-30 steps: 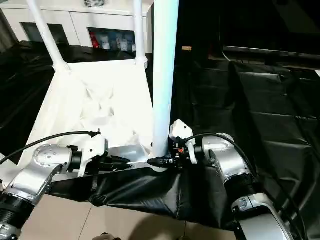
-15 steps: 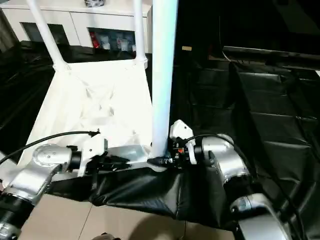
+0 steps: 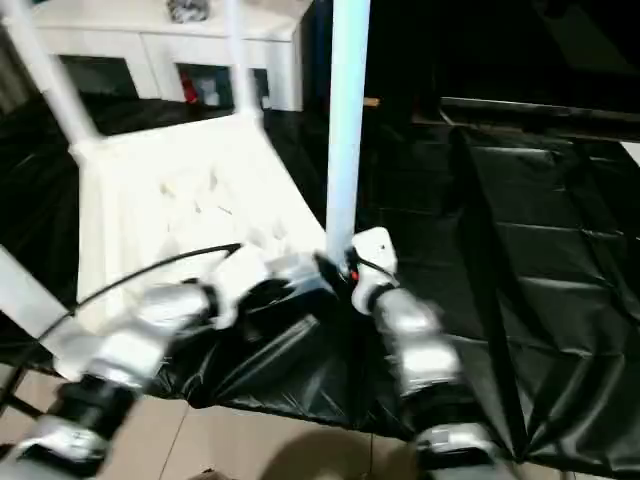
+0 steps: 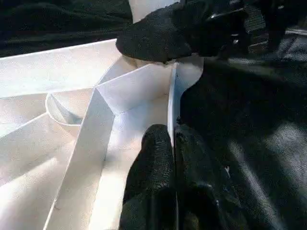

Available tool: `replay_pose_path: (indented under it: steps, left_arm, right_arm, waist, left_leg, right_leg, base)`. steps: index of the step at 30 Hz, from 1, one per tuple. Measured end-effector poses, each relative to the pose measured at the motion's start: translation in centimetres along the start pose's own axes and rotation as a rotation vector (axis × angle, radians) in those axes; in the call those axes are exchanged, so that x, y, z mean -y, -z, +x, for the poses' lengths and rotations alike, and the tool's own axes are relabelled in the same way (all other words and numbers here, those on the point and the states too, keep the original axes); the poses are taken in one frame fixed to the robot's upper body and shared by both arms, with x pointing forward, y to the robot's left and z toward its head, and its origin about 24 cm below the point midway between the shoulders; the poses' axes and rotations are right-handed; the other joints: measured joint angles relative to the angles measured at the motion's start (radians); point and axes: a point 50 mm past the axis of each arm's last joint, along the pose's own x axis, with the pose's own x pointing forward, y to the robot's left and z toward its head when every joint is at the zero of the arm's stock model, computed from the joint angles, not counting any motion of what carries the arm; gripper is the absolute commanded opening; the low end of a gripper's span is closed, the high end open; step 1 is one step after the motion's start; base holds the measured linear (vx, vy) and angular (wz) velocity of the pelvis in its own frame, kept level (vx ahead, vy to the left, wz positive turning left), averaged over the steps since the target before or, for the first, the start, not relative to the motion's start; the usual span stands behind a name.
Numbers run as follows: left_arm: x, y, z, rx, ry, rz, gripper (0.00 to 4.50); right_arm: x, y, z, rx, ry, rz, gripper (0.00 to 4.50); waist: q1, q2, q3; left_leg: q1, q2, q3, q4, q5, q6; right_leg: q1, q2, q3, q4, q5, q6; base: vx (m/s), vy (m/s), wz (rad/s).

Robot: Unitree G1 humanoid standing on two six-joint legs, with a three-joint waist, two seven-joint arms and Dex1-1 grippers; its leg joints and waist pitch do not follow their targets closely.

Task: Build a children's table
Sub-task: Rotate leg to tighten

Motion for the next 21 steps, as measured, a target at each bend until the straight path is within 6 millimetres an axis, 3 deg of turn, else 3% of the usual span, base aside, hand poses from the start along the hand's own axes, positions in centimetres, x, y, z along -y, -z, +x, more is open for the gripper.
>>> replay_pose_path:
  steps: [1, 3, 5, 9, 16, 21]
  left_arm:
    - [0.0, 0.0, 0.0, 0.001, 0.000, 0.000, 0.00]
    - [0.0, 0.0, 0.0, 0.003, 0.000, 0.002, 0.00]
    - [0.0, 0.0, -0.1, 0.008, 0.006, 0.005, 0.00]
    - [-0.3, 0.1, -0.6, 0.017, 0.035, 0.003, 0.00]
    - [-0.9, 0.5, -1.9, 0.028, 0.107, 0.008, 0.00]
    - [-1.3, 0.9, -3.5, 0.044, 0.204, 0.015, 0.00]
  right_arm:
    - [0.0, 0.0, 0.0, 0.000, 0.000, 0.000, 2.61]
    - [0.0, 0.0, 0.0, 0.002, 0.000, 0.000, 3.17]
    - [0.0, -0.1, 0.0, 0.004, -0.009, -0.001, 3.17]
    - [0.5, -0.3, -0.4, 0.002, -0.095, -0.026, 3.61]
    - [2.2, -0.8, -1.6, -0.044, -0.352, -0.145, 3.65]
    - [2.2, -2.5, -1.5, -0.038, -0.559, -0.185, 3.65]
  waist:
    - [-0.001, 0.000, 0.000]
    - [-0.002, 0.001, -0.001]
    - [-0.003, 0.001, -0.001]
    - [-0.004, 0.001, 0.000]
    - [-0.001, 0.002, 0.000]
    - [0.001, 0.004, 0.000]
  left_leg:
    - [0.000, 0.000, 0.000, -0.002, 0.000, 0.000]
    - [-0.002, -0.001, 0.000, -0.004, 0.000, 0.000]
    - [-0.003, -0.001, 0.000, -0.004, 0.000, 0.000]
    - [-0.004, -0.001, 0.000, -0.004, 0.000, 0.000]
    - [-0.006, 0.002, 0.000, -0.007, 0.000, 0.000]
    - [-0.010, 0.003, 0.000, -0.006, 0.002, 0.004]
  right_leg:
    - [0.000, 0.000, 0.000, -0.004, 0.000, 0.000]
    - [0.001, 0.000, 0.000, -0.007, 0.000, 0.000]
    - [0.000, 0.000, 0.000, -0.007, 0.000, 0.000]
    - [-0.001, 0.000, 0.000, -0.006, 0.001, 0.001]
    - [-0.001, 0.001, -0.003, -0.003, 0.007, -0.004]
    - [-0.006, 0.002, -0.004, -0.002, 0.006, -0.004]
  base:
    - [0.000, 0.000, 0.00]
    - [0.000, 0.000, 0.00]
    - [0.000, 0.000, 0.00]
    - [0.000, 0.000, 0.00]
    - [0.000, 0.000, 0.00]
    - [0.000, 0.000, 0.00]
